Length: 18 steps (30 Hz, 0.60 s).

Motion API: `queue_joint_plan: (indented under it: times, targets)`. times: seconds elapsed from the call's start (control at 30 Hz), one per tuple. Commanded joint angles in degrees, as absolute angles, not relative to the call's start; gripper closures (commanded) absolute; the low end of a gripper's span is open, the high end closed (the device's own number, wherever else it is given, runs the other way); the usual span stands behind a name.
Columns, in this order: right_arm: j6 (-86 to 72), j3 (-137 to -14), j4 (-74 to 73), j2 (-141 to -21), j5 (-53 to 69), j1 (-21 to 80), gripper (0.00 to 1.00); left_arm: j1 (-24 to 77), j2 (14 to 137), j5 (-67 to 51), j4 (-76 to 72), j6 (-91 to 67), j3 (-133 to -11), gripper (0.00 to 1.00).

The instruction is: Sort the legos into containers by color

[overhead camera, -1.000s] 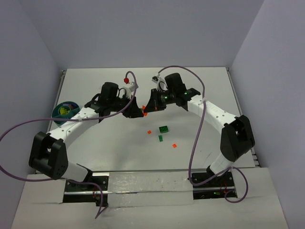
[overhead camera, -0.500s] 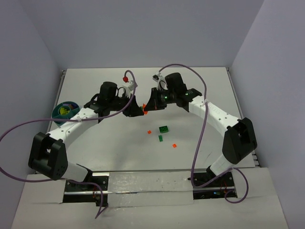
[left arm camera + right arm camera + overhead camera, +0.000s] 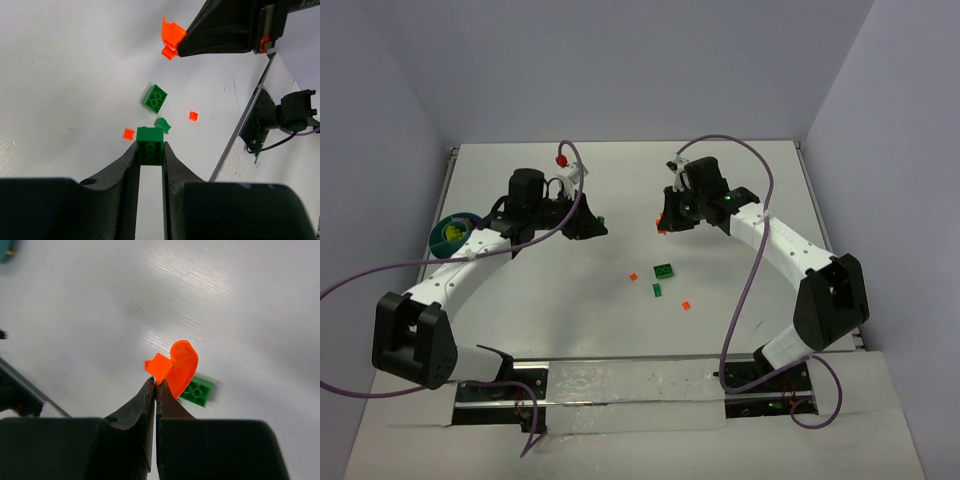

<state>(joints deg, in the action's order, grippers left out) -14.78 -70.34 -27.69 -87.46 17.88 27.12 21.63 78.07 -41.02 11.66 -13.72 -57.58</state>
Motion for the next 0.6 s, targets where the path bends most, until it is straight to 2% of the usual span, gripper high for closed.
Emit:
queue_joint_plan:
  times: [0.0,0.27,0.57]
  targets:
    - [-12.2,-70.4,-29.4,-85.7,15.6,26.9,1.0,21.8,76.5,-42.3,12.4,-14.1,-57.9,1.0]
    - [-13.2,-71.8,-28.9,-88.2,28.2,26.1,1.0,21.6,77.8,-39.9,20.0,-8.1,-59.5,1.0]
    - [-9.7,-79.2,-34.4,-99.0,37.9,27.0,1.0,15.6,70.5,-32.2,33.4,6.8,-58.6,1.0]
